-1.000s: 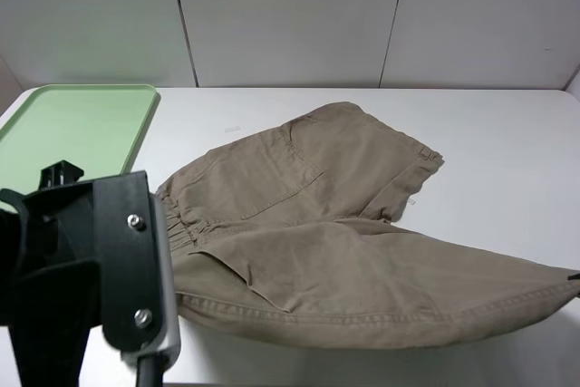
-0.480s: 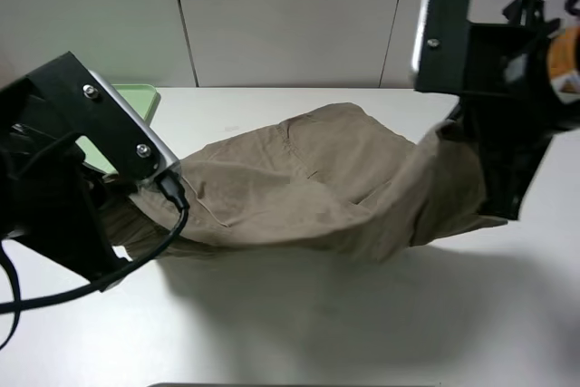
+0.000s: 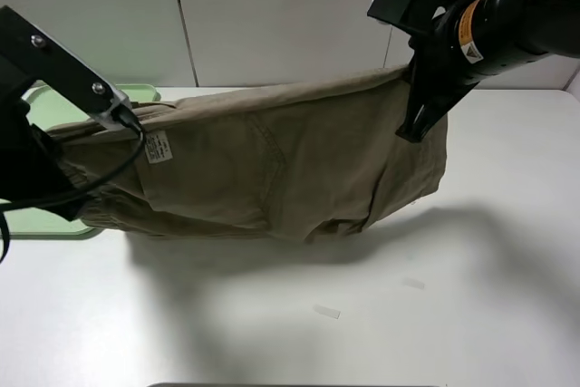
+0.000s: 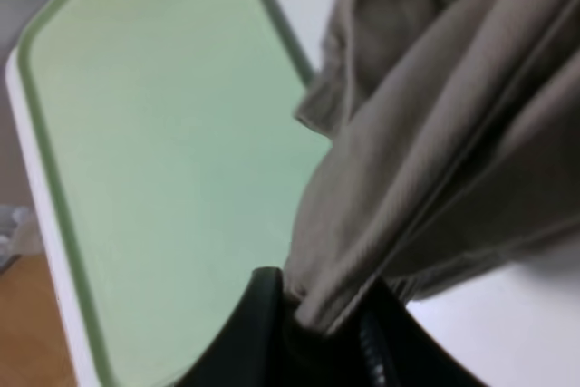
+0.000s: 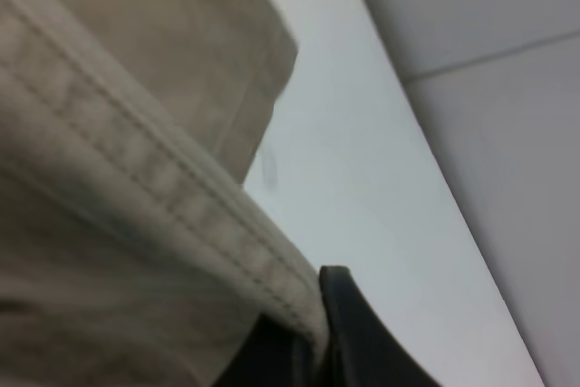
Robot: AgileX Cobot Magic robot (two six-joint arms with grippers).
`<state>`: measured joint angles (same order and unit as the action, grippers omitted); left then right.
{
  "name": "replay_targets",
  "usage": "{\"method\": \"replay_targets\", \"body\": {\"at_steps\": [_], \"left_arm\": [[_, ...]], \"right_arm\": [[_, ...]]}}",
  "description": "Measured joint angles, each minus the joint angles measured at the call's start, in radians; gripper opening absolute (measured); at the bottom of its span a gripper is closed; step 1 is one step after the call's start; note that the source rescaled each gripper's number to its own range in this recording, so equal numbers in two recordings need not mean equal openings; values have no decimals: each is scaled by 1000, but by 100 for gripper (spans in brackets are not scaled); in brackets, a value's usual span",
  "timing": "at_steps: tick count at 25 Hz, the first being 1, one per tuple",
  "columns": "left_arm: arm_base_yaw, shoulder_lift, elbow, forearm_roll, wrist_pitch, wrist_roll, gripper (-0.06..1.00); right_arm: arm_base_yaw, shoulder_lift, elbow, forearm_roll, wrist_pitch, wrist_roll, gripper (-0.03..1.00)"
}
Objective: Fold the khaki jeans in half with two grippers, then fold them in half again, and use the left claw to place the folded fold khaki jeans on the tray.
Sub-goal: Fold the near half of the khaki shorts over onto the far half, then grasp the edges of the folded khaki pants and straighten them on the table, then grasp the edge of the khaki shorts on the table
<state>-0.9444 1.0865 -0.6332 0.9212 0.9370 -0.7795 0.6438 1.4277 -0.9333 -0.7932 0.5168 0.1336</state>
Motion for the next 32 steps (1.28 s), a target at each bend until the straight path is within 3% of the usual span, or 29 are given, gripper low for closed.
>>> {"method": "replay_targets", "body": {"at_steps": [9,15,17,18,20,23,24,26,32], "left_arm": [[282,0,0,-8,-195,69,5],[338,0,6,-14,-290,87,5],[340,2,7,-14,-296,105,15],[341,3,7,-13,-293,115,26],[343,3,7,-5,-268,122,55],[352,2,8,3,-225,124,82],[352,2,8,6,-221,125,85],[352,2,8,17,-217,126,89],[352,2,8,57,-215,129,92]], "right_arm": [[-1,107,-5,-32,-77,5,0],[-1,189,-8,-86,-77,58,0],[-1,195,-8,-120,-70,91,1],[-2,195,-8,-133,-62,107,4],[-8,195,-8,-169,-30,134,20],[-15,195,-8,-223,9,190,66],[-15,195,-8,-252,10,222,79],[-15,195,-8,-323,14,295,93],[-15,195,-8,-449,91,406,100]]}}
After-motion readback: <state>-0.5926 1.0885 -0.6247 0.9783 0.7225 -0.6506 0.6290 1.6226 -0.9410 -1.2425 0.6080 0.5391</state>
